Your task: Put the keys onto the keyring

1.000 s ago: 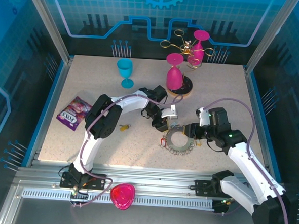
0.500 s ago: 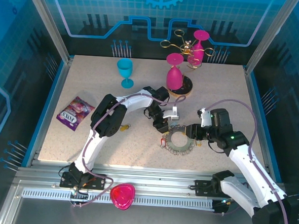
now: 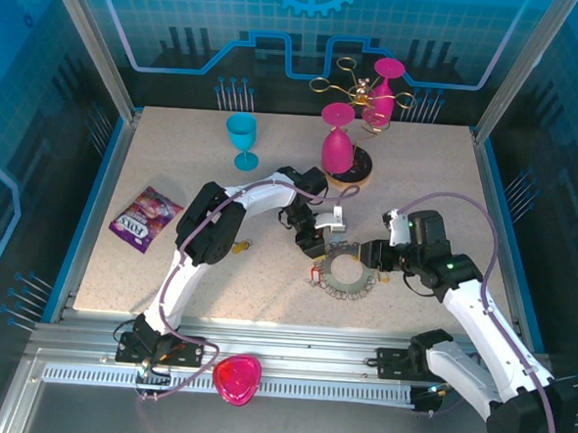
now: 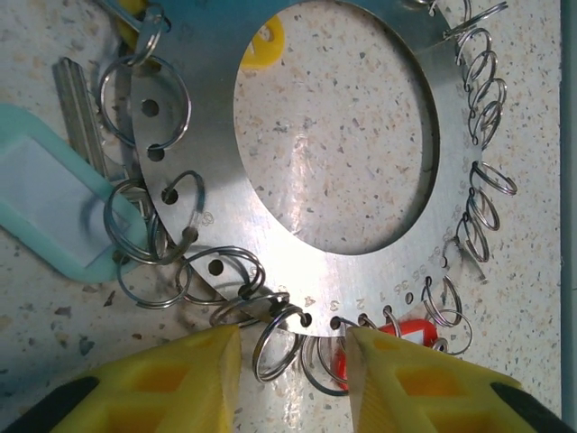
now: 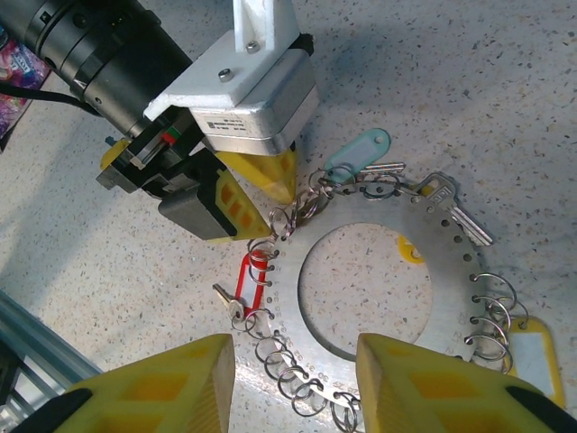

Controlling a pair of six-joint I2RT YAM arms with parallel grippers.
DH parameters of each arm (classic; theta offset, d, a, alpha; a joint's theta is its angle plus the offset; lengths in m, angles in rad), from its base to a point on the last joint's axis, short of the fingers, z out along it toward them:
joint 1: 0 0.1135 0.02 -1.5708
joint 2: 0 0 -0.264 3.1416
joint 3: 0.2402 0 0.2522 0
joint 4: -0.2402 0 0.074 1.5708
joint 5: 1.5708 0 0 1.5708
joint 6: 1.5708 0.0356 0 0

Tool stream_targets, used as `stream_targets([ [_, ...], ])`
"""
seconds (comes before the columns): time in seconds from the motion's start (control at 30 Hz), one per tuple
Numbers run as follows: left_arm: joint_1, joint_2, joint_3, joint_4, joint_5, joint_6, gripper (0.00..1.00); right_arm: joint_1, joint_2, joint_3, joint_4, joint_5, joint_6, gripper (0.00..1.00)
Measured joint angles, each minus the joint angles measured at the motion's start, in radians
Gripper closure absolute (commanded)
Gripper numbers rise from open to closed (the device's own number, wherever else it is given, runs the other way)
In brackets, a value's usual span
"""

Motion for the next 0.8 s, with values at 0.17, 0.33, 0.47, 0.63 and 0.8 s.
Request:
stream_targets([
  [0.17, 0.0, 0.0, 0.0, 0.002, -0.01, -0.002, 0.63, -0.001, -0.006, -0.002, 0.0, -0.002, 0.0, 0.59],
  [0.33, 0.0, 0.002, 0.015, -0.017, -0.01, 0.002, 0.67, -0.002, -0.01, -0.005, 0.0, -0.005, 0.0, 0.59],
  [0.47, -0.002, 0.008, 0.017, -0.023, -0.018, 0.002, 0.68, -0.002, -0.011, -0.005, 0.0, -0.006, 0.0, 0.59],
  [0.63, -0.005, 0.028, 0.032, -0.037, -0.032, 0.002, 0.69, -0.003, -0.011, -0.005, 0.0, -0.009, -0.004, 0.59],
  [0.8, -0.01, 0.028, 0.04, -0.047, -0.038, 0.002, 0.72, -0.006, -0.011, -0.005, 0.0, -0.017, -0.006, 0.59],
])
